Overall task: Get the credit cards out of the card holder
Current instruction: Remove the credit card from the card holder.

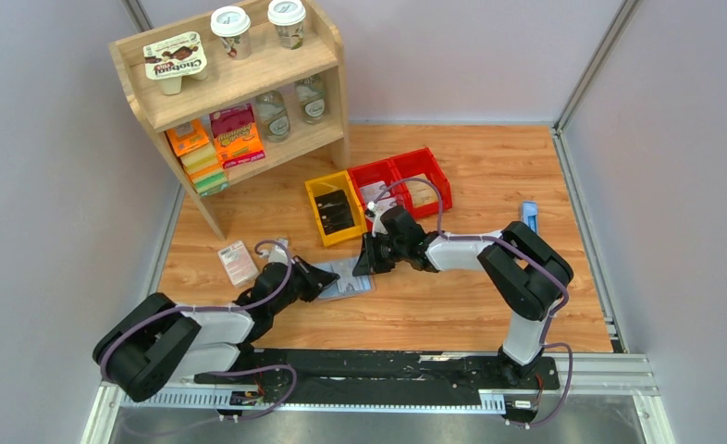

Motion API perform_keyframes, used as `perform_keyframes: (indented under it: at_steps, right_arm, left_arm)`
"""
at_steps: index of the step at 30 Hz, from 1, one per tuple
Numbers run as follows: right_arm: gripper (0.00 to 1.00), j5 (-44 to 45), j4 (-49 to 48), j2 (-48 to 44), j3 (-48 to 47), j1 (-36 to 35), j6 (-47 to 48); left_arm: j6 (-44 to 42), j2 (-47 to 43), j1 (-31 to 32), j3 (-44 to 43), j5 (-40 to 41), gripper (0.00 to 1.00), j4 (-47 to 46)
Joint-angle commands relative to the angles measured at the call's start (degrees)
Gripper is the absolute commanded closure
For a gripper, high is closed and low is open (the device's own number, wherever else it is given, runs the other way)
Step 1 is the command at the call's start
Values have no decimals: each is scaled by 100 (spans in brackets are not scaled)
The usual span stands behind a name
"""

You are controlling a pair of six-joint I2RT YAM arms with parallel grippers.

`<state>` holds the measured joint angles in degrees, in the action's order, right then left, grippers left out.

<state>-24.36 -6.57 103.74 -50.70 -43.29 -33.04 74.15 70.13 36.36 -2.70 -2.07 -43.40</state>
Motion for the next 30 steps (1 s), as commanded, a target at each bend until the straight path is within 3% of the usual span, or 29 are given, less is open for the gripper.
perform_keyframes:
  at_steps: [1, 8, 16, 21, 30]
  right_arm:
    - [85, 493, 551, 260, 245, 75, 201]
    - [85, 529, 578, 366, 236, 136, 201]
    - [85, 537, 630, 252, 148, 145, 219]
    - [84, 590, 805, 173, 130, 136, 228]
    - [83, 529, 1052, -240, -107, 136, 157]
  left_arm:
    - [258, -753, 12, 586, 189, 100, 400]
    - [302, -2203, 12, 534, 619, 100, 2570]
    - [109, -3154, 12, 420, 707, 100, 3600]
    - [-102, -3549, 12, 59, 892, 100, 4785]
    - [-603, -4182, 12, -546, 1015, 100, 5658]
